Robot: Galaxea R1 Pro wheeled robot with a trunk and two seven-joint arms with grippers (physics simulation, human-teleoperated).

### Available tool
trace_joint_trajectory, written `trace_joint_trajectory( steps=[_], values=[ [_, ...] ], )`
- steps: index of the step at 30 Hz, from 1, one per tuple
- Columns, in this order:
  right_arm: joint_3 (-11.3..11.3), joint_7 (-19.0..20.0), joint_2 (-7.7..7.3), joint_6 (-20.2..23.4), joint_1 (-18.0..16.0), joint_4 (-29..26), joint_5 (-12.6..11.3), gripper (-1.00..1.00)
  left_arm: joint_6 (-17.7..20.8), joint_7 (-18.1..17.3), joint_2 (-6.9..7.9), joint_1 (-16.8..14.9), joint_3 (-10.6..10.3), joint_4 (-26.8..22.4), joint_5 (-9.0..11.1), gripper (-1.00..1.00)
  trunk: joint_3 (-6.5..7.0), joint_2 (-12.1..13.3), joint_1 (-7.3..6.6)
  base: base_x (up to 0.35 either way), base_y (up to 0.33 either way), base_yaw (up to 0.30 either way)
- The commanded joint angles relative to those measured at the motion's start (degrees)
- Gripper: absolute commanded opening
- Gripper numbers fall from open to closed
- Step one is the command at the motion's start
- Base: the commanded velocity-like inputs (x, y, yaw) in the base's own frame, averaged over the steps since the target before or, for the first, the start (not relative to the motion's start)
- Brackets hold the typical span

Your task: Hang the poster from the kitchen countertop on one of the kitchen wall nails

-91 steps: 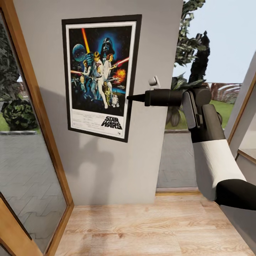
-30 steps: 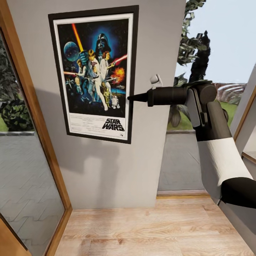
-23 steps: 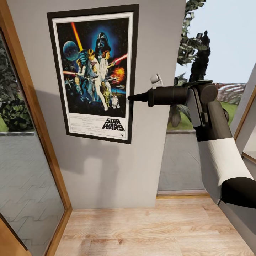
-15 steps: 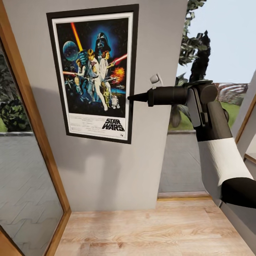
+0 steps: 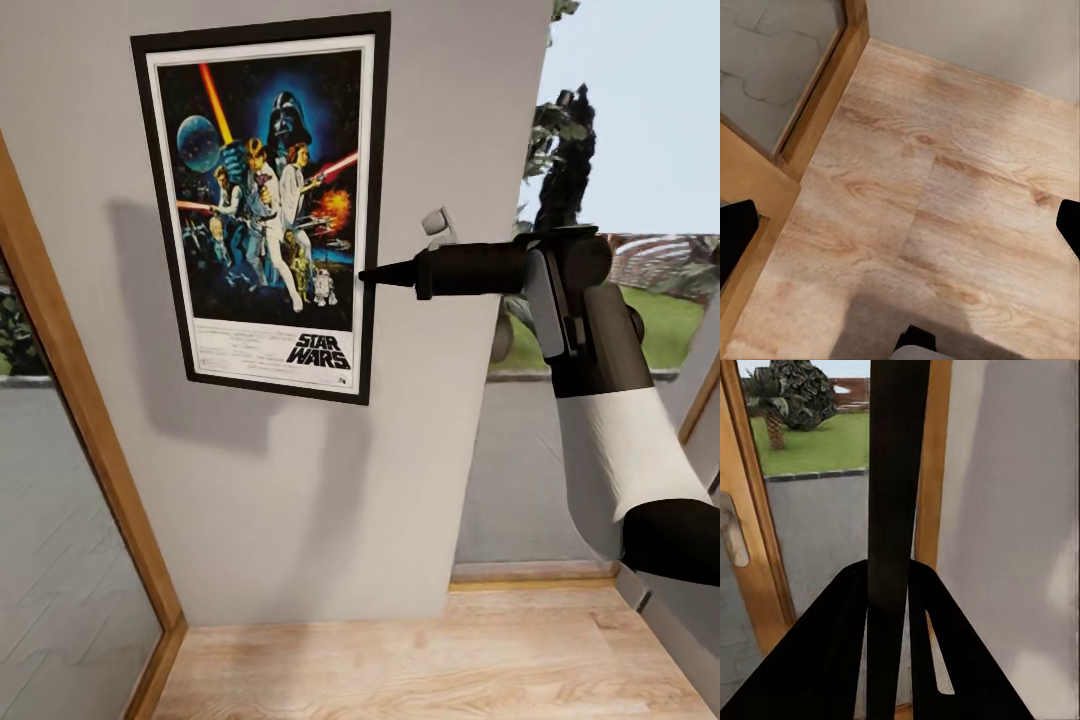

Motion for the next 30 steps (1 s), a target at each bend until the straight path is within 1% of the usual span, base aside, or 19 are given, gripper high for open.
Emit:
trace_joint_trajectory(
  steps=[1,24,30],
  values=[
    [0.1,0.0,-0.05,0.5,0.0,0.0,-0.5,-1.00,0.0,-0.5,0.01,0.0,0.1,0.0,0.6,1.00,-0.02,0.0,0.06,0.339,0.000,0.000],
    [0.0,0.0,-0.05,0.5,-0.1,-0.1,-0.5,-1.00,0.0,-0.5,-0.01,0.0,0.1,0.0,0.6,1.00,-0.02,0.0,0.06,0.337,0.000,0.000],
    [0.0,0.0,-0.05,0.5,-0.1,-0.2,-0.5,-1.00,0.0,-0.5,0.03,0.0,0.1,0.0,0.6,1.00,-0.02,0.0,0.06,0.120,0.000,0.000]
  ],
)
